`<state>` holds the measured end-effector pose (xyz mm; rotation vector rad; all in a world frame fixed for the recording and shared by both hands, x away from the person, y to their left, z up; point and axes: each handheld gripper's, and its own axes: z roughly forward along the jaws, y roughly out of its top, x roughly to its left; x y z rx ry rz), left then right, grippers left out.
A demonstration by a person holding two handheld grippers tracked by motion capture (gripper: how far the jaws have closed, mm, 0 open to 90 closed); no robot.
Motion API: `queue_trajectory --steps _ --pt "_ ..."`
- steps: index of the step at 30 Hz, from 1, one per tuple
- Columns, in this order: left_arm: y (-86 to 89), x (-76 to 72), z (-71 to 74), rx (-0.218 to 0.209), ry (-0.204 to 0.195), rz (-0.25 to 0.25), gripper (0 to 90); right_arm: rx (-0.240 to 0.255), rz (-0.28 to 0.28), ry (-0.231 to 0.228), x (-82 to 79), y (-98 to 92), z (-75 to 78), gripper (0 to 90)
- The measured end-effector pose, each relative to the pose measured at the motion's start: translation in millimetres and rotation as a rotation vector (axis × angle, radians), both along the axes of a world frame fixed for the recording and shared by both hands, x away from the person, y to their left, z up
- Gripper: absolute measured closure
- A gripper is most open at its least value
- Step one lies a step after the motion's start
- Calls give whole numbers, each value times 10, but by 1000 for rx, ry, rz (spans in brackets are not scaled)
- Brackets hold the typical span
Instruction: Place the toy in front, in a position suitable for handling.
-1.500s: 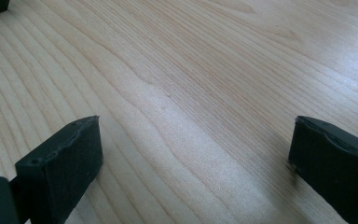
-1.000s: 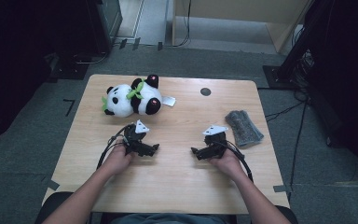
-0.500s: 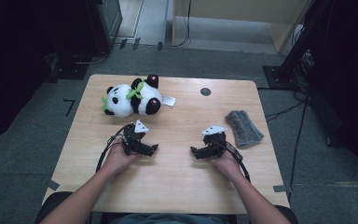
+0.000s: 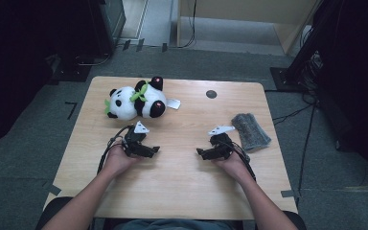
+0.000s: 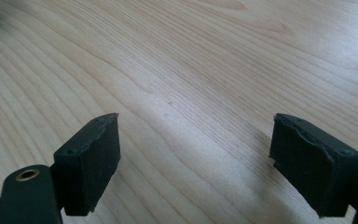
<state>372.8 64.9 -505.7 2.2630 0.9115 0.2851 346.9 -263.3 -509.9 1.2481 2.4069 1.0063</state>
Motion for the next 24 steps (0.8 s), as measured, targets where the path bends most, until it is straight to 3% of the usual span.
queue_trajectory --steps 3,7,10,14,20,24 --pt "23 2 21 -4 0 12 159 9 -3 -4 -3 5 14 167" --pt "116 36 95 -45 5 16 196 31 7 -26 -11 11 85 166" --pt "185 57 152 -65 10 15 239 30 9 -69 -9 -19 189 172" --pt "258 93 210 -79 25 10 253 45 -2 -77 4 -72 266 173" --pt "336 117 340 -84 -10 -4 291 45 -31 -78 18 -182 356 200" --pt "344 131 368 -87 -8 -9 283 49 -37 -78 17 -212 387 212"
